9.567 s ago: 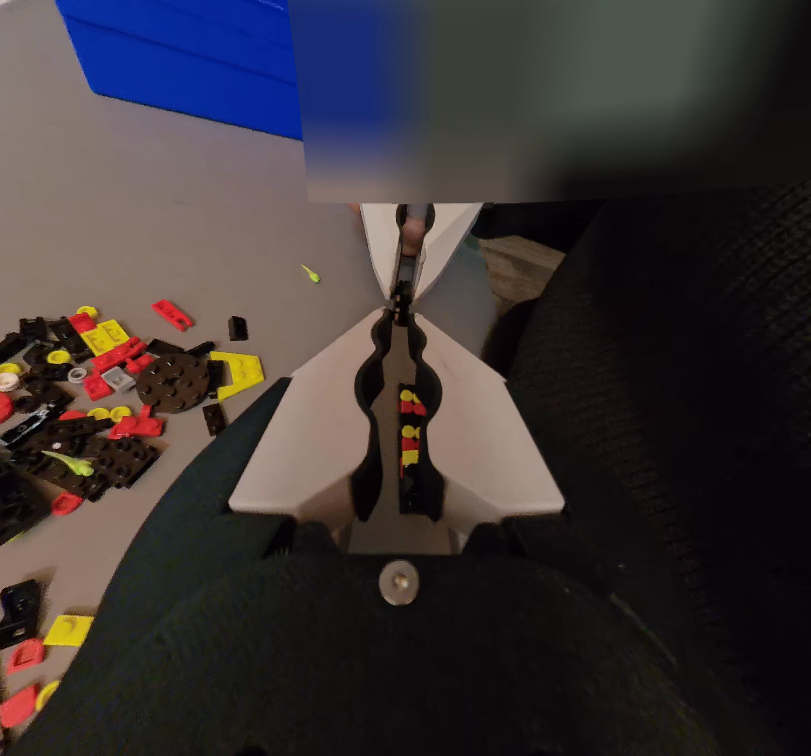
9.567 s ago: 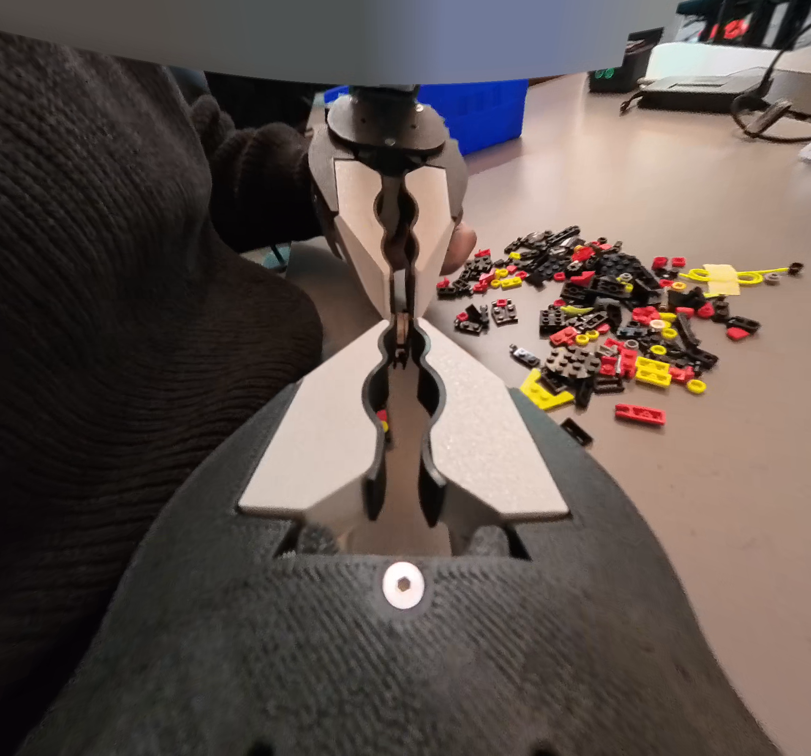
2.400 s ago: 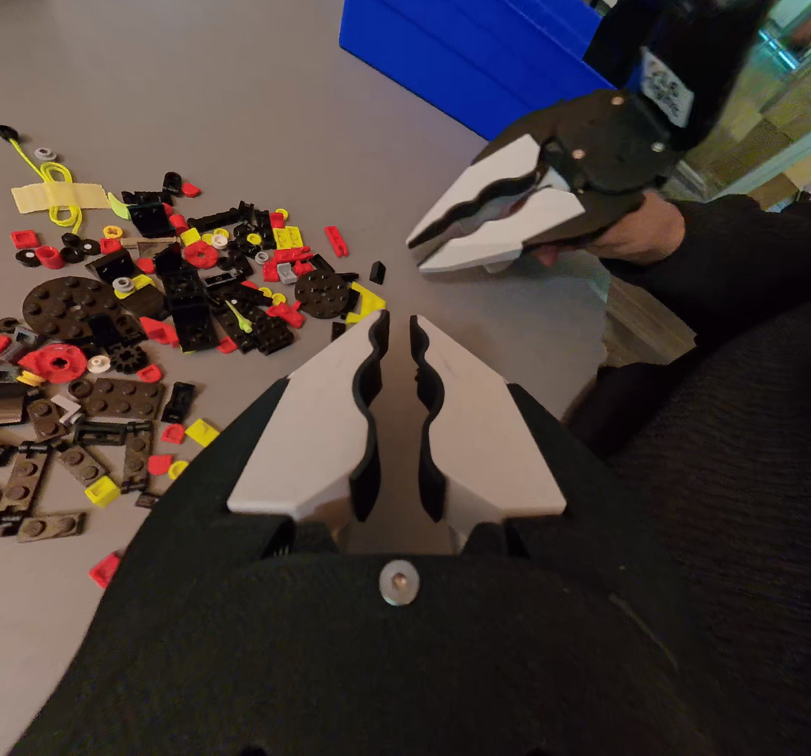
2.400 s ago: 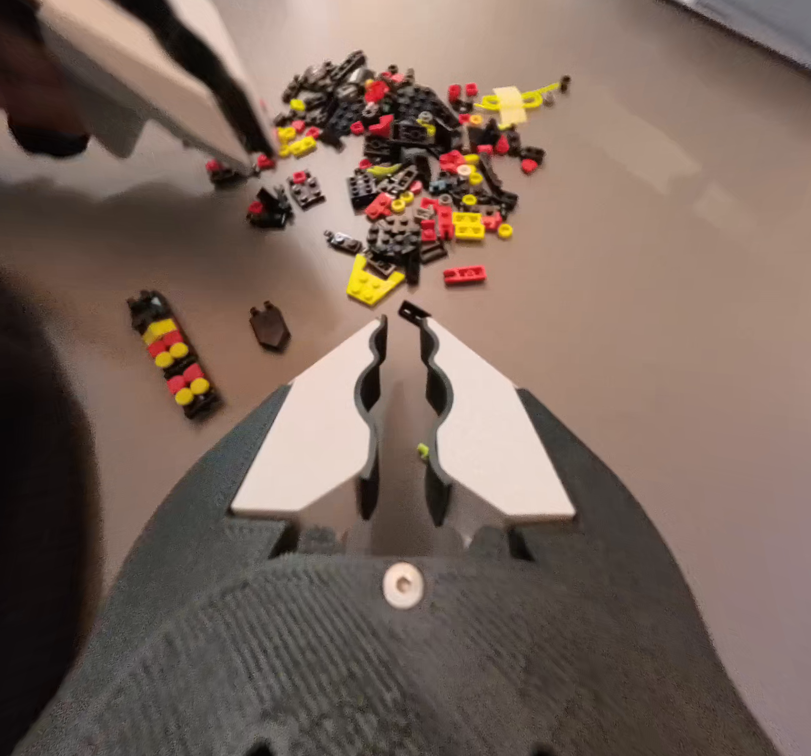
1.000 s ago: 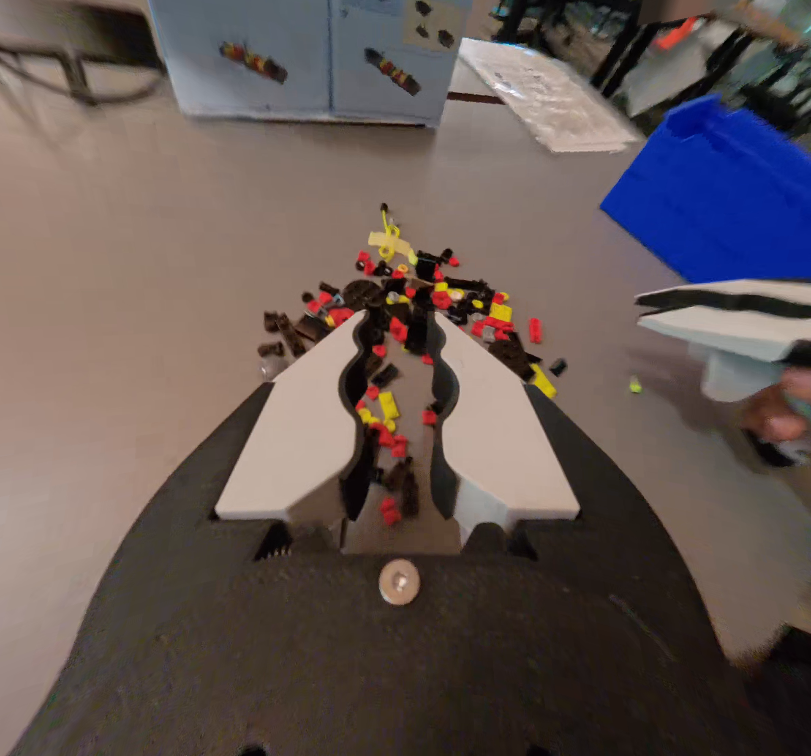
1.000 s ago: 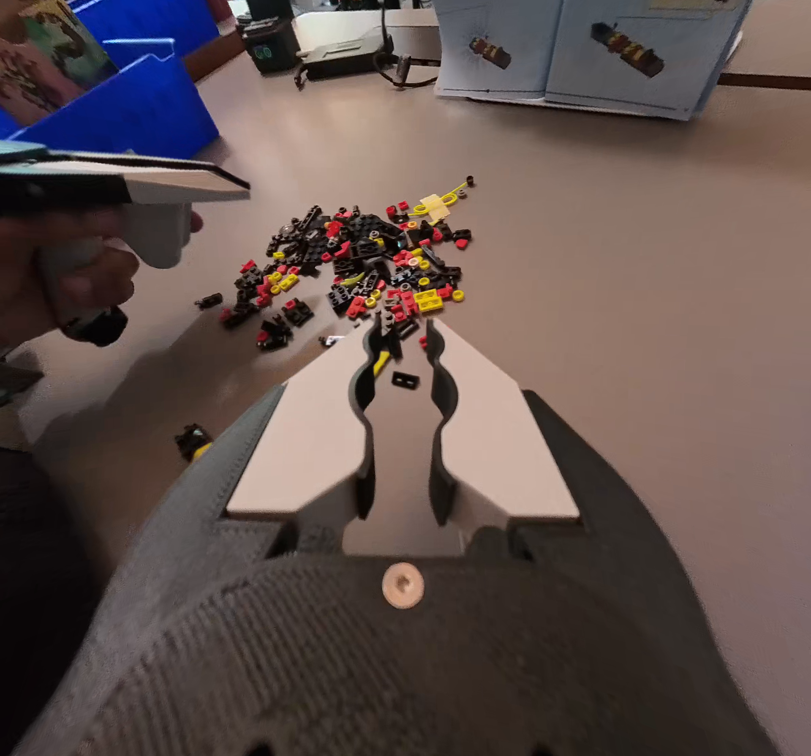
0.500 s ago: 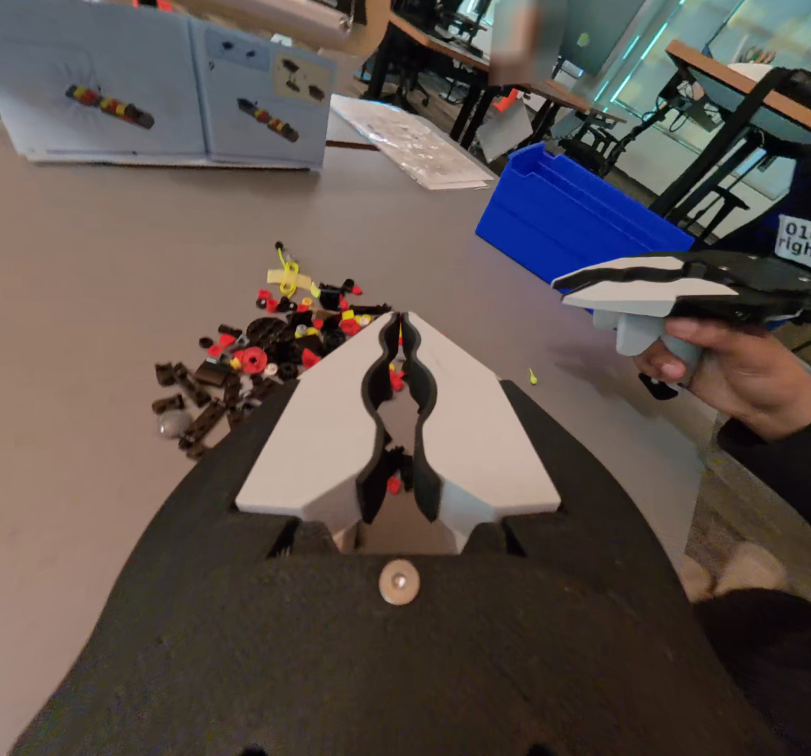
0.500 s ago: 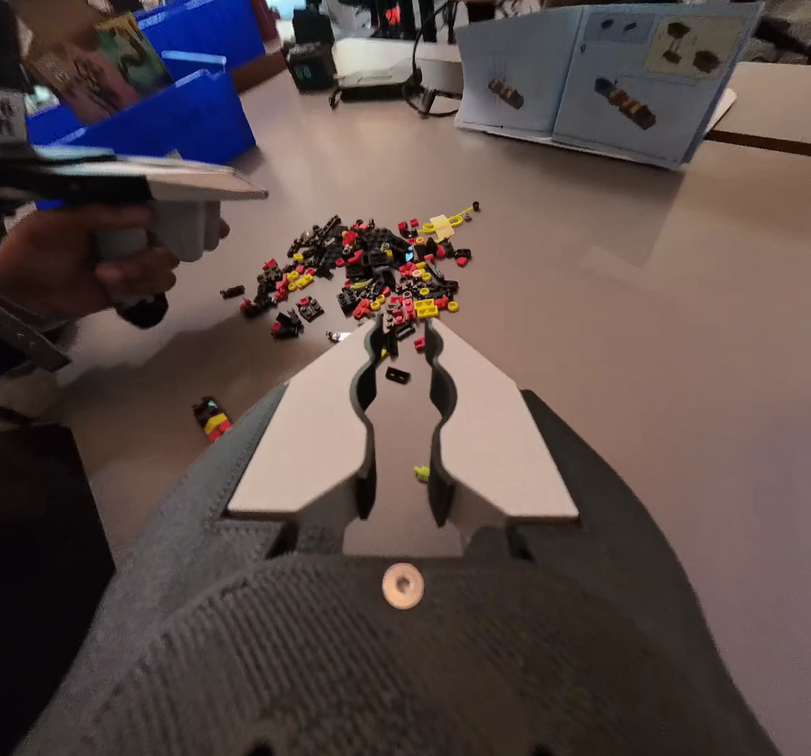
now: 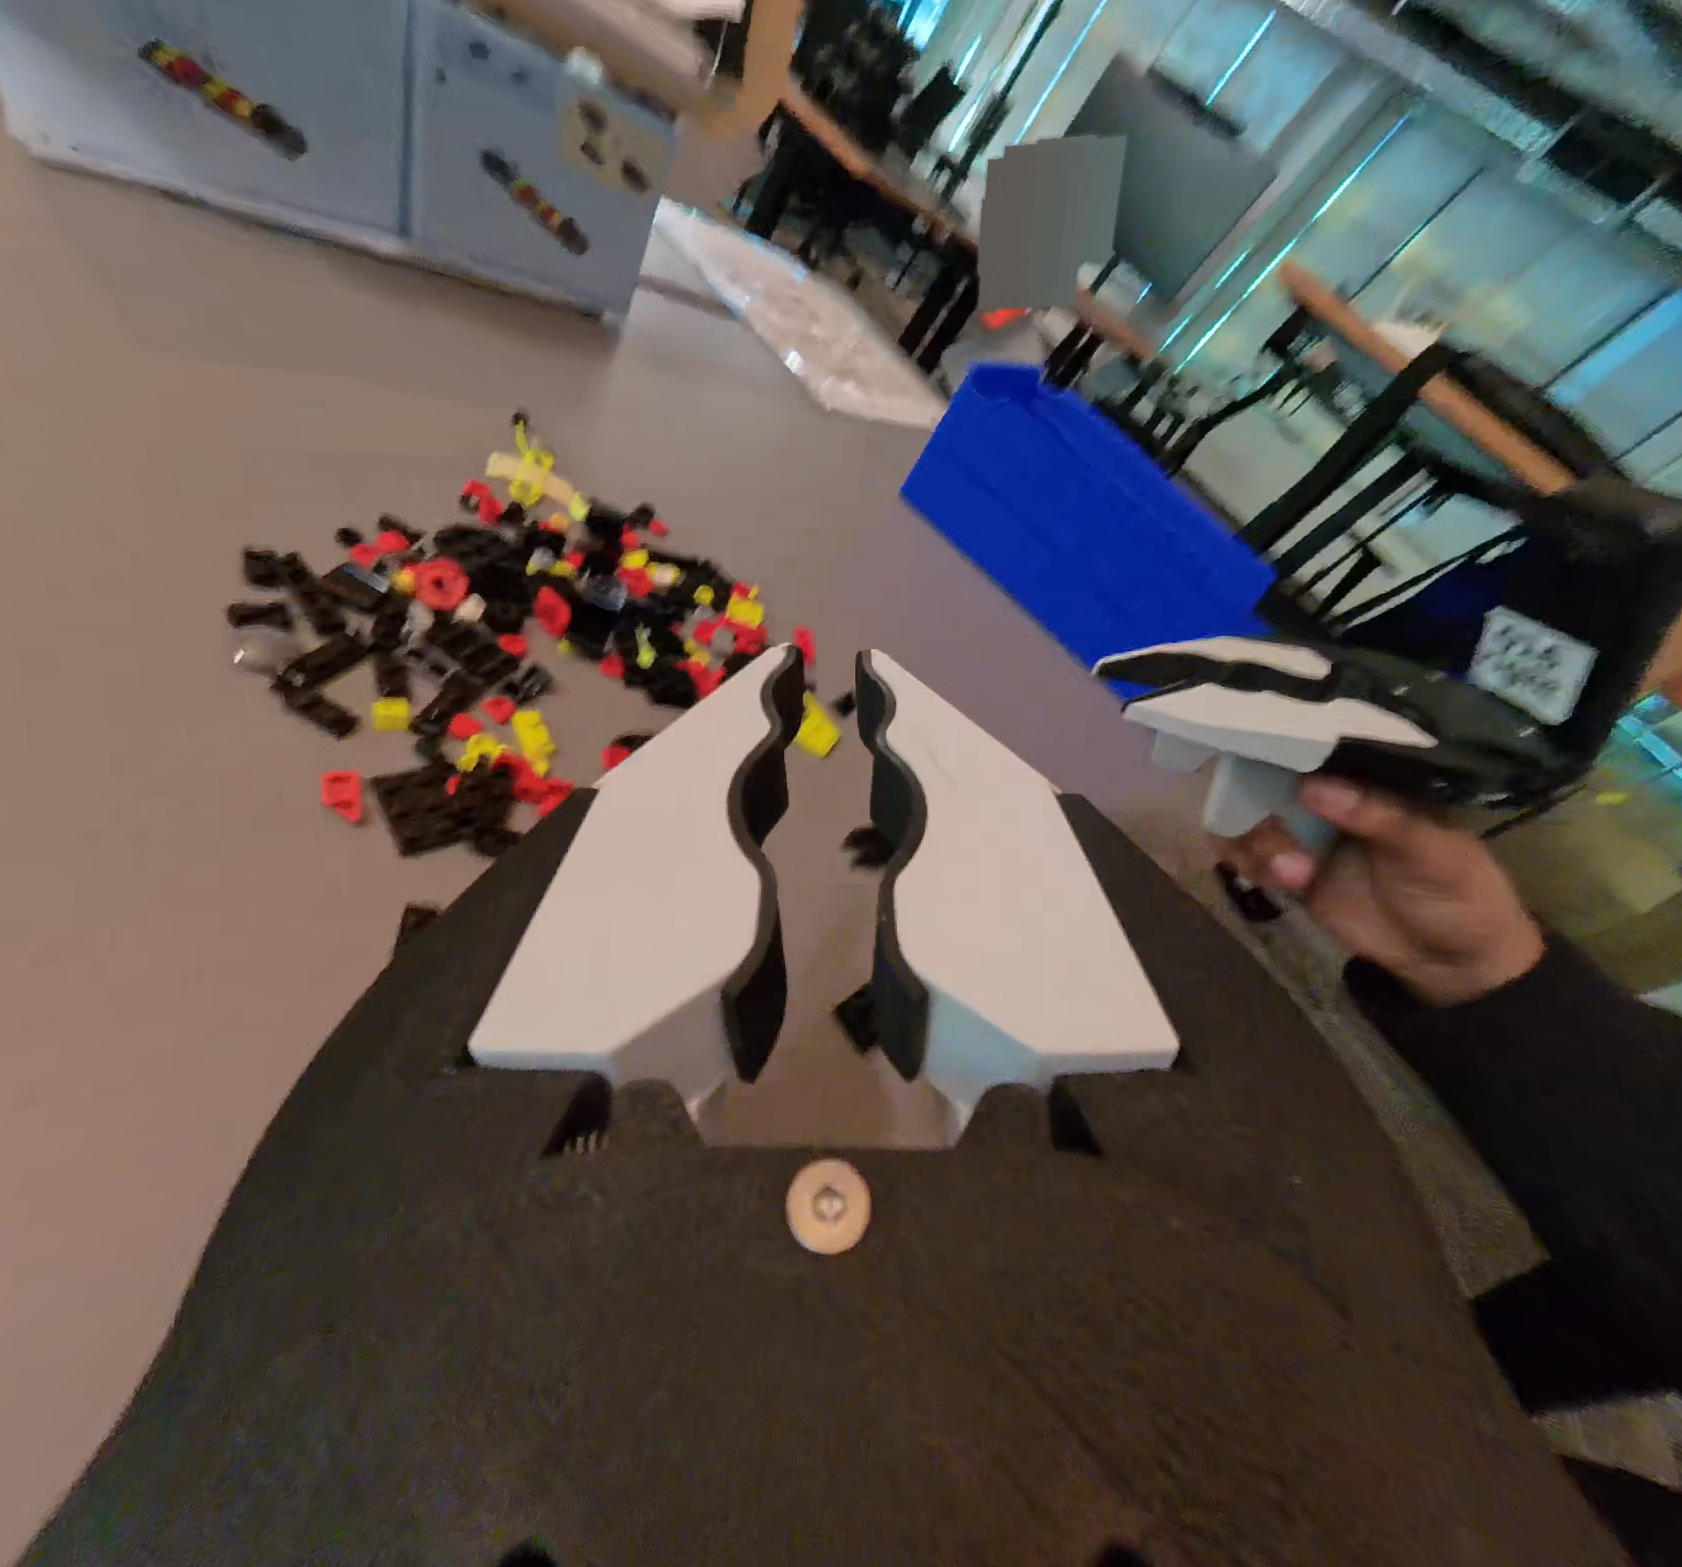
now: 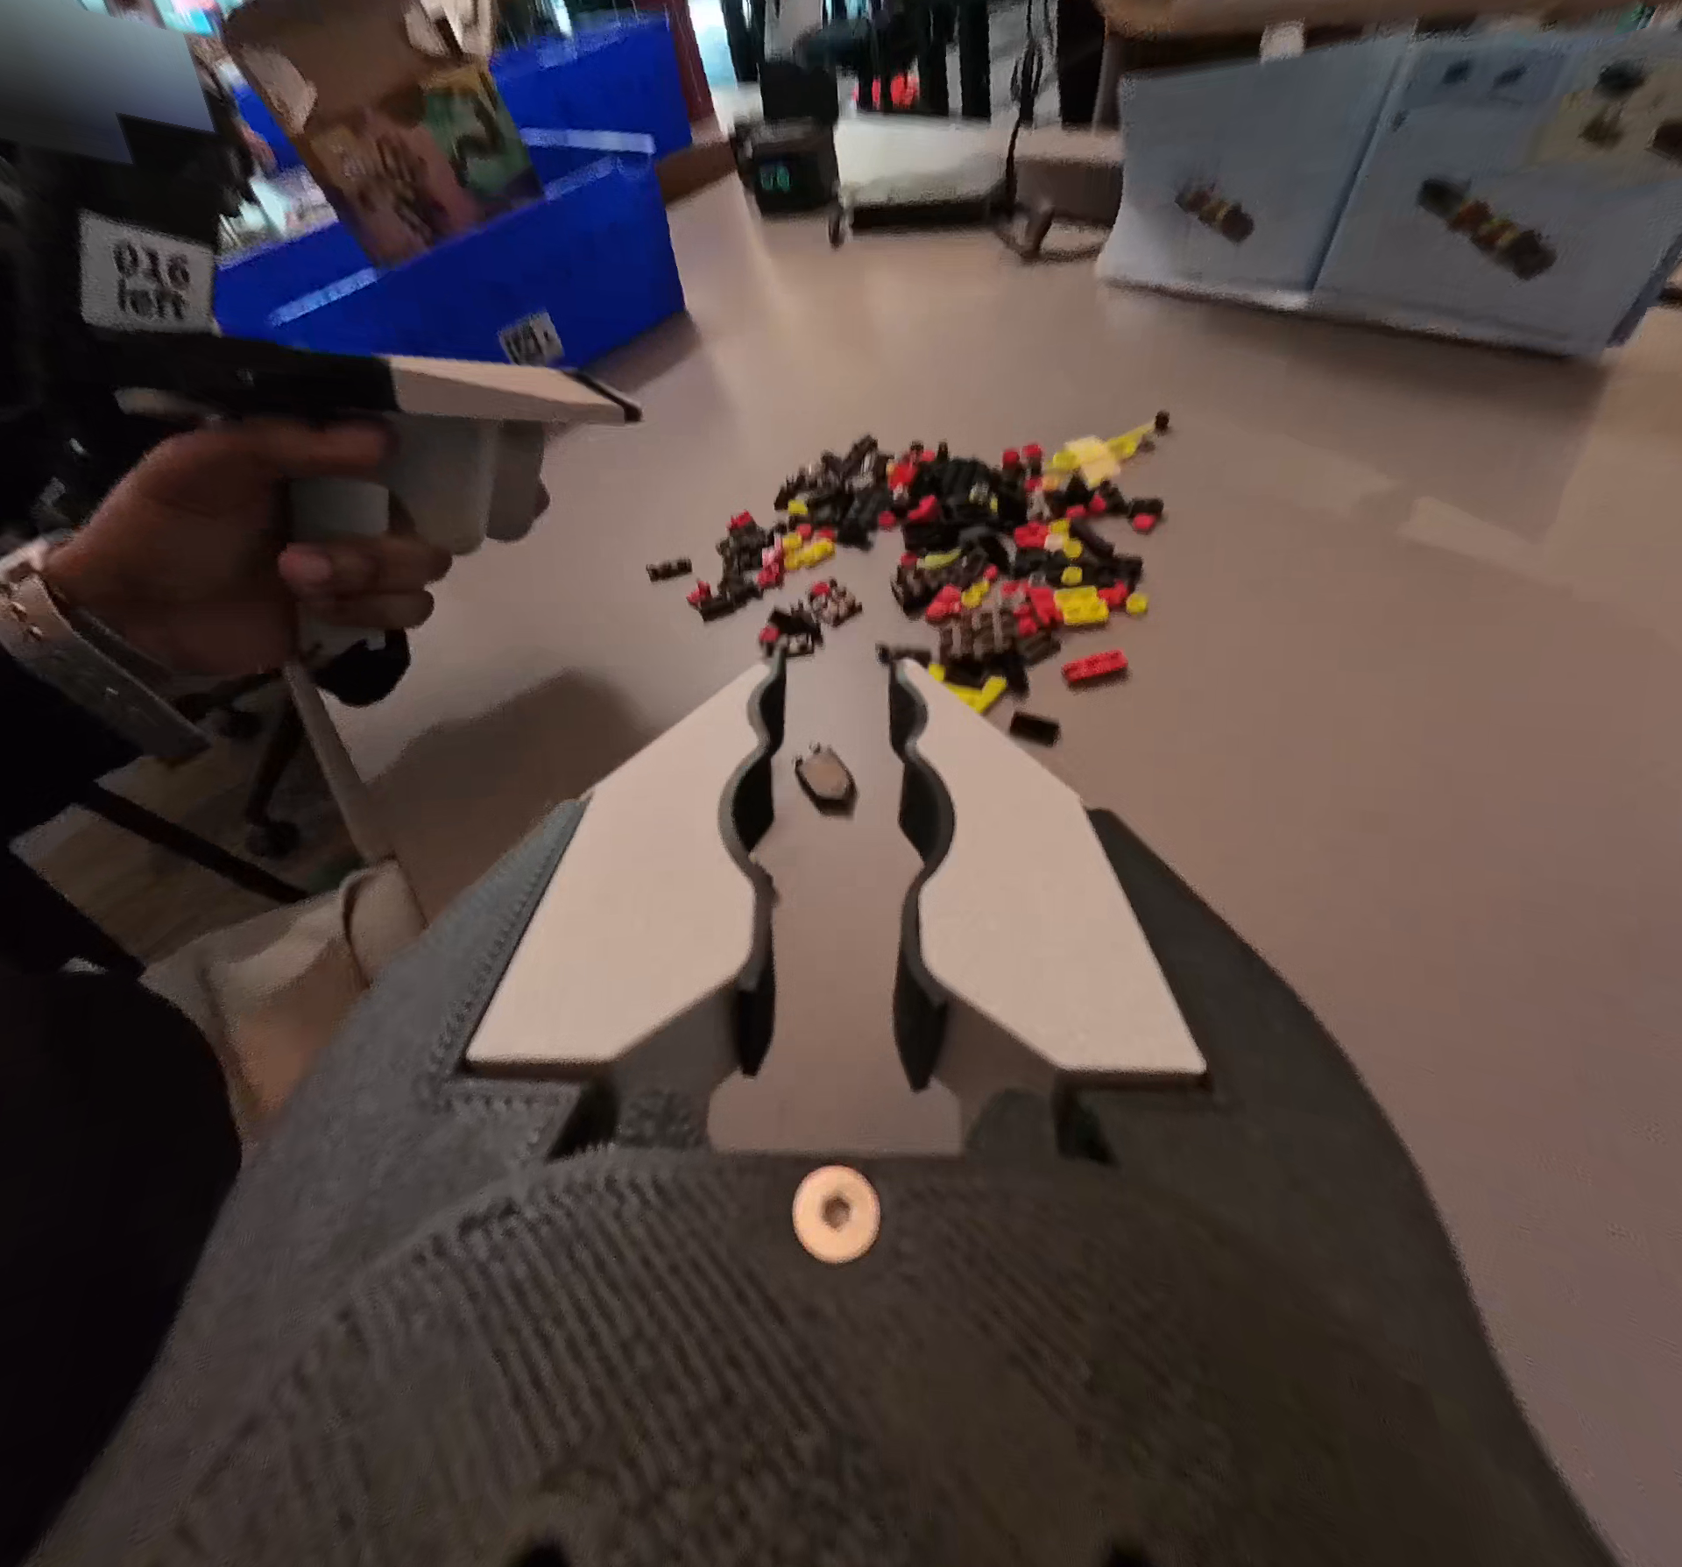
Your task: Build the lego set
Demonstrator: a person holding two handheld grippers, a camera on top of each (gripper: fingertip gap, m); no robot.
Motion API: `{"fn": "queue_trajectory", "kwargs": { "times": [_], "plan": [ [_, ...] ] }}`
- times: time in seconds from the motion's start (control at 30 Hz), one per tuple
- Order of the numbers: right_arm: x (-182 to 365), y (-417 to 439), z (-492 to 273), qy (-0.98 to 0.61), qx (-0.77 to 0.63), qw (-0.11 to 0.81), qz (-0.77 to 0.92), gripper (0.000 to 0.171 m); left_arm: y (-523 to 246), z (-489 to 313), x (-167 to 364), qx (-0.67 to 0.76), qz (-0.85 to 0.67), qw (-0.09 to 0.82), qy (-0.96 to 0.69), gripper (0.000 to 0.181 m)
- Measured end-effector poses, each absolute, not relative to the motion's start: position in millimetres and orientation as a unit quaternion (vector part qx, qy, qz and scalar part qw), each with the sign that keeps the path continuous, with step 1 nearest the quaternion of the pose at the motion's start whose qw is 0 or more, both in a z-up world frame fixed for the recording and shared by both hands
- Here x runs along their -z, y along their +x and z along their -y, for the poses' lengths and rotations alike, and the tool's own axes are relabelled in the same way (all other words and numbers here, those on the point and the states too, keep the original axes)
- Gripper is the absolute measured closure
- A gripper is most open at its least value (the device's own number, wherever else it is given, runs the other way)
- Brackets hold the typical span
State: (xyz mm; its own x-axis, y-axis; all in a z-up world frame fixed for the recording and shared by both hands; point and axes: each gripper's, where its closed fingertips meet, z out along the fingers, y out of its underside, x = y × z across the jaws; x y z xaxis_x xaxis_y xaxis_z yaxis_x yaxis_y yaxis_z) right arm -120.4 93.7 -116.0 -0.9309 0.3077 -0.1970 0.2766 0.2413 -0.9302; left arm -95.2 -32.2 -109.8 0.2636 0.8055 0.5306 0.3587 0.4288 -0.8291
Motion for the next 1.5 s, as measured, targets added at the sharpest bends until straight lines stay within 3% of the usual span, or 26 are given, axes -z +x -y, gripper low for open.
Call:
{"fn": "queue_trajectory", "kwargs": {
  "times": [0.4, 0.67, 1.1, 1.5],
  "plan": [
    [138.3, -127.7, -102.0, -0.250, -0.551, -0.024, 0.796, 0.148, -90.2, 21.1, 122.4, -0.126, 0.592, 0.610, -0.511, 0.165],
    [144.6, -143.1, -87.8, -0.256, -0.563, -0.098, 0.780, 0.144, -122.1, 27.3, 138.6, -0.148, 0.593, 0.584, -0.534, 0.166],
    [135.9, -182.0, -34.2, -0.151, -0.558, -0.042, 0.815, 0.148, -197.3, 13.4, 112.5, -0.194, 0.511, 0.594, -0.591, 0.168],
    [135.2, -157.7, -44.7, -0.122, -0.549, -0.015, 0.827, 0.148, -191.0, 5.1, 110.3, -0.205, 0.496, 0.592, -0.602, 0.169]
  ]
}}
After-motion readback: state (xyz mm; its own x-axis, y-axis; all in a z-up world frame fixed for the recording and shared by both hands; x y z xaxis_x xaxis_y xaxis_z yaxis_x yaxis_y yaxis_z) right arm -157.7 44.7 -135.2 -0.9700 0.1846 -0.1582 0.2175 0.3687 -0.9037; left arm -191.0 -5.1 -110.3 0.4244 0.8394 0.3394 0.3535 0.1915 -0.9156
